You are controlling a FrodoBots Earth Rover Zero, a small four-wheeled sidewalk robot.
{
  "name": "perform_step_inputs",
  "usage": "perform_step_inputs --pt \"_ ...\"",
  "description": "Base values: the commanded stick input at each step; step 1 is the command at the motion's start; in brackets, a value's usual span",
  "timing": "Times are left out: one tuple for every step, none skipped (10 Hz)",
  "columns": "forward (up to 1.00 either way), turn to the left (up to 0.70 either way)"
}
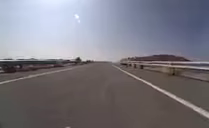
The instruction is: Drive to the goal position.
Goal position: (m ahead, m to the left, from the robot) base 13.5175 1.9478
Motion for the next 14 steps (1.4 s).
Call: perform_step_inputs --pt "1.0 0.0" --pt "1.0 0.0" --pt "1.0 0.0" --pt "1.0 0.0" --pt "1.0 0.0" --pt "1.0 0.0" --pt "1.0 0.0" --pt "1.0 0.0" --pt "1.0 0.0" --pt "1.0 0.0" --pt "1.0 0.0" --pt "1.0 0.0" --pt "1.0 0.0" --pt "1.0 0.0"
